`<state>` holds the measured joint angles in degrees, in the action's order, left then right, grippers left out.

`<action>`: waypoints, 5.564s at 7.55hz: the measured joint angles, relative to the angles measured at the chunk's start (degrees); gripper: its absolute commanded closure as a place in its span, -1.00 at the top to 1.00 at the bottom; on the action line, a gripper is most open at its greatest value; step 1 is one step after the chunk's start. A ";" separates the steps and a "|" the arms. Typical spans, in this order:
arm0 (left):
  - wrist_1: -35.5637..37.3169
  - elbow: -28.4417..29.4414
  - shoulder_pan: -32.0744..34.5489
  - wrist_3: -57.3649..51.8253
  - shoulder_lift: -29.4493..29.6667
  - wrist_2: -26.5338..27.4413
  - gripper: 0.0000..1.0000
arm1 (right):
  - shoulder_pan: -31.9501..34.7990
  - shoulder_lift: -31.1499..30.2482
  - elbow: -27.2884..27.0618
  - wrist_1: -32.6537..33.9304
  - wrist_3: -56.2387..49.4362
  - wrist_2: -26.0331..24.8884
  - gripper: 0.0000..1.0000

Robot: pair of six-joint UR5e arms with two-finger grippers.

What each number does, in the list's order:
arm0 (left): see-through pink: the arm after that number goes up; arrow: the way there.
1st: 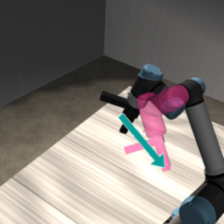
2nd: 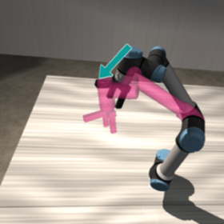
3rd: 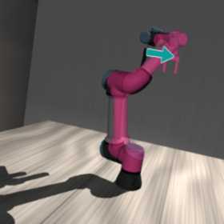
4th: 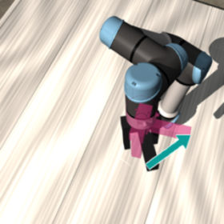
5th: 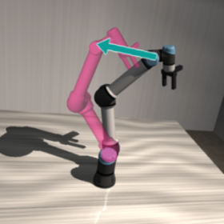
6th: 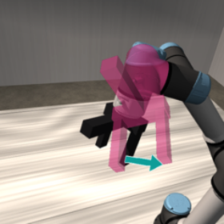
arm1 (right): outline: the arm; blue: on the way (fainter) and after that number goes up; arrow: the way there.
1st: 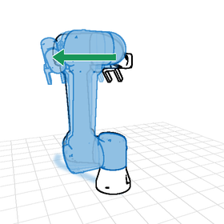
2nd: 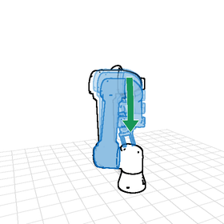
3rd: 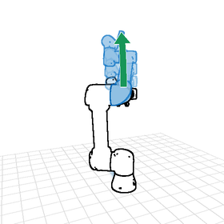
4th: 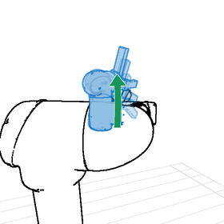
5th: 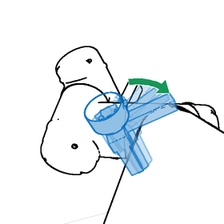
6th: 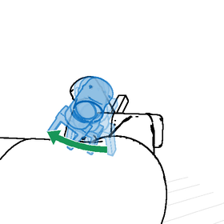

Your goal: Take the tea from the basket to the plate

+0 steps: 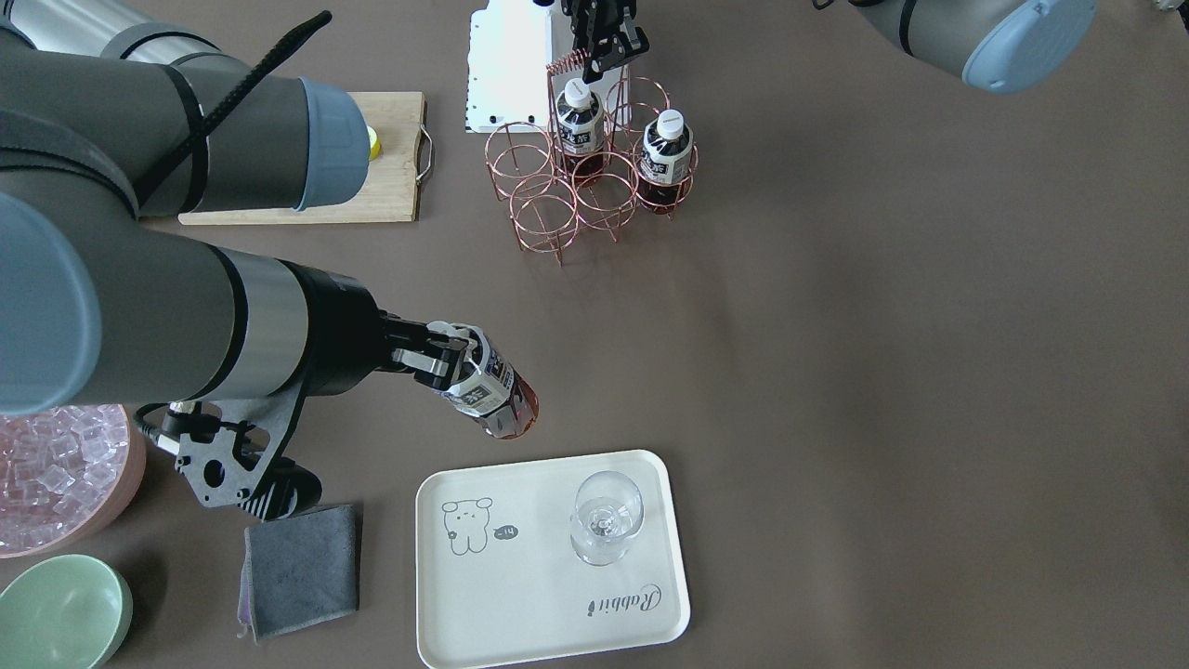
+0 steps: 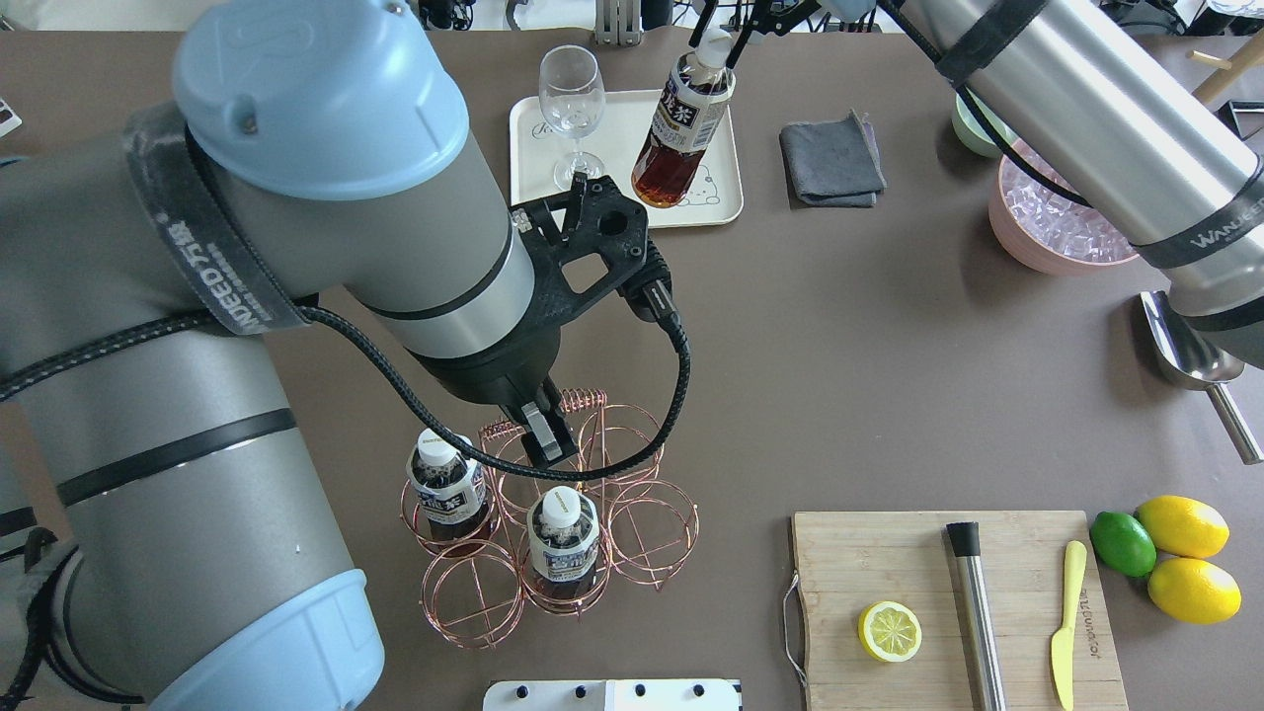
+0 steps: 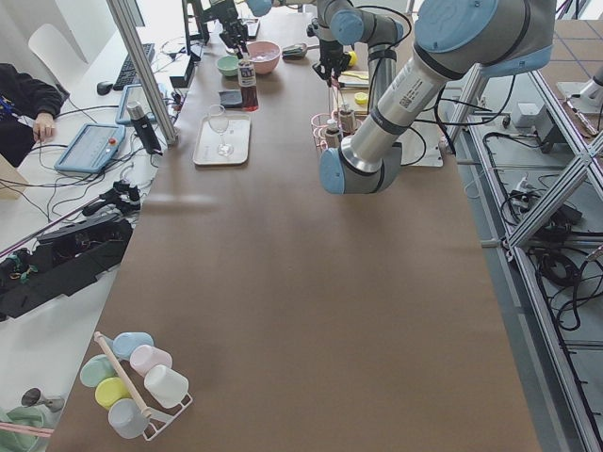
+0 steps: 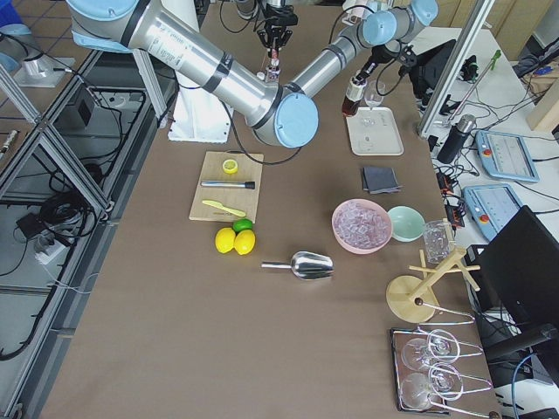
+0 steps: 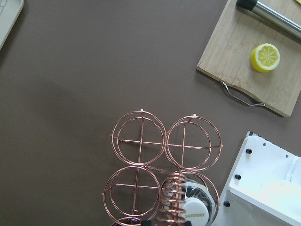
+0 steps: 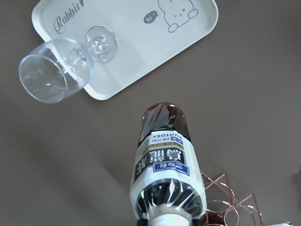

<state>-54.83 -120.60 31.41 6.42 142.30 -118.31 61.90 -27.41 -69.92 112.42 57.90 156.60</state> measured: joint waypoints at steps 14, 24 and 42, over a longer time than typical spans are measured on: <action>9.45 2.40 27.85 -10.27 -4.07 -3.96 -1.00 | -5.33 11.30 29.27 -21.28 -21.88 -22.07 -0.04; -21.54 42.47 48.48 -51.28 -7.33 -2.52 -1.00 | -2.80 2.50 1.71 1.58 -29.52 -20.62 1.00; -30.07 47.74 44.92 -62.80 -7.48 -0.34 -1.00 | 27.34 -62.39 -36.41 7.17 -72.18 -23.55 1.00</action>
<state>-84.90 -72.87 76.34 -56.38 134.82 -118.65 89.24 -89.80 -106.33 119.59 -14.28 133.04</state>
